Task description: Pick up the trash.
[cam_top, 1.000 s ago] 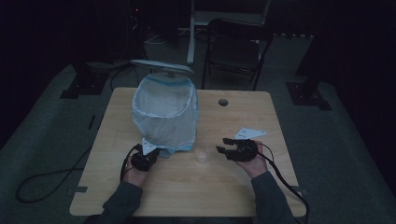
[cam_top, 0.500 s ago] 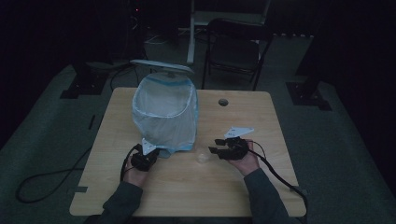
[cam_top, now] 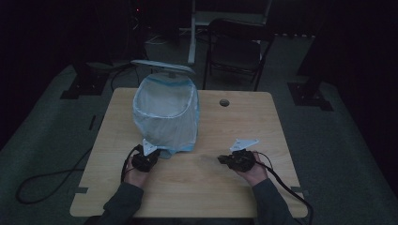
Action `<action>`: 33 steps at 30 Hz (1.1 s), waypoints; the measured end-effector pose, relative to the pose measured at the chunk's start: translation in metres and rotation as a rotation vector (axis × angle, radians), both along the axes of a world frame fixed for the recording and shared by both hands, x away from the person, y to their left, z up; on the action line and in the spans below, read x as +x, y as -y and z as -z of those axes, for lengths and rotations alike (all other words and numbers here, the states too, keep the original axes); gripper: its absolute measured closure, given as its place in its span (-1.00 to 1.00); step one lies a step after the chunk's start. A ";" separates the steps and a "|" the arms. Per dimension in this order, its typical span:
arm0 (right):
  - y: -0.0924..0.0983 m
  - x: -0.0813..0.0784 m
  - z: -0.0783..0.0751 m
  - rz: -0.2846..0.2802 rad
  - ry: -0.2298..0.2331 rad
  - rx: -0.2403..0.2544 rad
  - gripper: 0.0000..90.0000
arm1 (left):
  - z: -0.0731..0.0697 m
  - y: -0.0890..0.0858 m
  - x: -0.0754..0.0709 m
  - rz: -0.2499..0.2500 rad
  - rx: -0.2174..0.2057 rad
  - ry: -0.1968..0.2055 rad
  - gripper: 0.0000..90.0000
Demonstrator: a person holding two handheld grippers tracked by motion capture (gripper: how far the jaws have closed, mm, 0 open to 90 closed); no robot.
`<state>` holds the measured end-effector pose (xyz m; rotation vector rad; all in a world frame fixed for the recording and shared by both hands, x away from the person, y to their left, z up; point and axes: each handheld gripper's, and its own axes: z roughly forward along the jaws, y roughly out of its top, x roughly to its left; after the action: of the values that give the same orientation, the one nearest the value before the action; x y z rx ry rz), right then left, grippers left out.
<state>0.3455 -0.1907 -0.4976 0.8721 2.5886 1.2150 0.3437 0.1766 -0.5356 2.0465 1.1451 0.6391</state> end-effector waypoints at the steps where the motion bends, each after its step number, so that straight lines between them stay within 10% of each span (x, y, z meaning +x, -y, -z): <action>1: 0.001 -0.001 0.001 0.001 0.006 0.000 0.92 | 0.000 0.000 0.000 0.000 0.001 0.000 1.00; 33: 0.010 0.003 -0.043 0.051 0.125 0.096 0.92 | 0.000 0.000 0.000 -0.007 -0.003 -0.002 1.00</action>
<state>0.3484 -0.2006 -0.4550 0.8448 2.4139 1.3438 0.3434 0.1764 -0.5357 2.0413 1.1542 0.6389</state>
